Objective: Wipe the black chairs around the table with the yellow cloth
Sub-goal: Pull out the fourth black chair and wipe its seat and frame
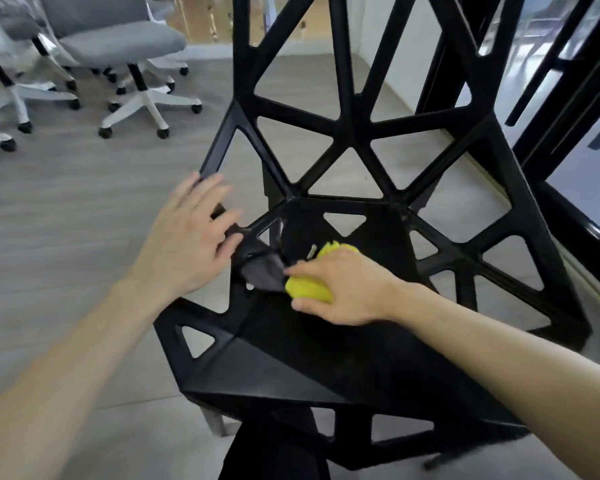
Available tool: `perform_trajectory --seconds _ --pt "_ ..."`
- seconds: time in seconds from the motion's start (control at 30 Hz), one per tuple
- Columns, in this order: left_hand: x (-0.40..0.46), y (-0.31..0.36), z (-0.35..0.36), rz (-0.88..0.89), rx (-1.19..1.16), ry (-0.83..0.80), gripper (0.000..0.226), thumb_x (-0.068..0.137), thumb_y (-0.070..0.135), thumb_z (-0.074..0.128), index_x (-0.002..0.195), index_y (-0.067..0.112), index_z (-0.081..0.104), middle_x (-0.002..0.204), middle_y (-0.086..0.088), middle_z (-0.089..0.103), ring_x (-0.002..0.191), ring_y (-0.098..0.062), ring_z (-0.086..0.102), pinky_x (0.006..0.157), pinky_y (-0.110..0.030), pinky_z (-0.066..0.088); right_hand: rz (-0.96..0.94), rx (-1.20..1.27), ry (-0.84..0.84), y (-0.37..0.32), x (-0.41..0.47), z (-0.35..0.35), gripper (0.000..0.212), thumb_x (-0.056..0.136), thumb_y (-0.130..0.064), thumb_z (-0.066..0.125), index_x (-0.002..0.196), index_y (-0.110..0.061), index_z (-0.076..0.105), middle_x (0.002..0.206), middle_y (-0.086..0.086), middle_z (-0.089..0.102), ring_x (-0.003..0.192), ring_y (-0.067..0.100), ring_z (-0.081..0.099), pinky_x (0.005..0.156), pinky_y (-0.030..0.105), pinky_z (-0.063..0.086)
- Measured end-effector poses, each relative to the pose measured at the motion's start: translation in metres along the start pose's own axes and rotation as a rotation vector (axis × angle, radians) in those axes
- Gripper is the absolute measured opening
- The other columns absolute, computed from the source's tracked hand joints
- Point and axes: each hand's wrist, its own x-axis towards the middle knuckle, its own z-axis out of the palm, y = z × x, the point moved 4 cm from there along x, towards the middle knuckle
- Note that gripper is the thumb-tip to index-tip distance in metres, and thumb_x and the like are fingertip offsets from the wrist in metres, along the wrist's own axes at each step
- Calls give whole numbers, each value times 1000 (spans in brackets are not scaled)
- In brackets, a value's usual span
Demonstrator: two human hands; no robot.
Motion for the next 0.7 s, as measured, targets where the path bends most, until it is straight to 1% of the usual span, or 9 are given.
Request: perform_trajectory --seconds 0.03,0.1,0.17,0.27,0.33,0.43,0.53,0.63,0.7 --pt "-14 -3 -2 -93 -39 29 45 108 35 53 147 13 60 164 -20 42 156 -41 36 128 -63 25 -71 73 -34 4 -4 3 69 95 -75 46 153 -38 53 146 -8 65 137 17 58 119 39 42" --pt "-26 -10 2 -382 -189 -19 57 114 31 44 168 20 29 172 -20 28 144 -48 46 111 -67 44 -129 50 8 37 19 4 66 99 -73 43 156 -39 50 160 -8 52 154 13 39 129 39 27" --pt "-22 -20 12 -582 -369 -63 62 116 35 35 172 28 11 151 -21 54 107 -48 63 87 -61 54 54 -29 132 85 69 5 65 104 -65 41 162 -33 43 171 2 37 162 19 23 133 42 13" --pt "-21 -29 16 -677 -525 -97 53 114 43 30 165 40 17 113 2 78 89 -34 76 84 -57 60 340 -17 266 97 115 14 65 108 -53 37 161 -16 43 172 12 31 162 27 19 133 48 9" --pt "-26 -33 20 -750 -659 -149 47 115 42 31 162 46 22 111 14 78 85 -26 80 77 -52 65 234 91 252 48 93 23 65 108 -50 41 160 -12 44 171 11 33 162 26 20 134 47 8" --pt "-25 -28 17 -818 -919 -172 47 117 34 39 155 60 32 101 13 78 75 -24 79 55 -43 66 -54 204 73 -46 15 33 62 109 -52 46 162 -19 43 173 1 32 163 16 18 134 40 6" --pt "-23 -26 10 -846 -1018 -173 55 117 33 40 135 83 26 95 13 78 77 -16 78 53 -43 66 -148 133 -5 -44 11 26 60 111 -49 44 164 -23 38 176 -3 23 164 16 13 134 39 5" --pt "-25 -29 13 -919 -1081 -185 62 117 33 42 121 93 28 91 12 78 82 -15 78 53 -41 66 236 73 179 50 88 6 63 109 -43 42 164 -14 32 171 7 28 156 33 29 131 46 21" --pt "-25 -30 15 -954 -1124 -208 48 117 32 42 122 80 45 91 4 79 84 -22 79 52 -44 65 506 127 279 77 119 2 61 111 -38 41 163 -7 32 172 12 29 158 33 26 132 46 16"
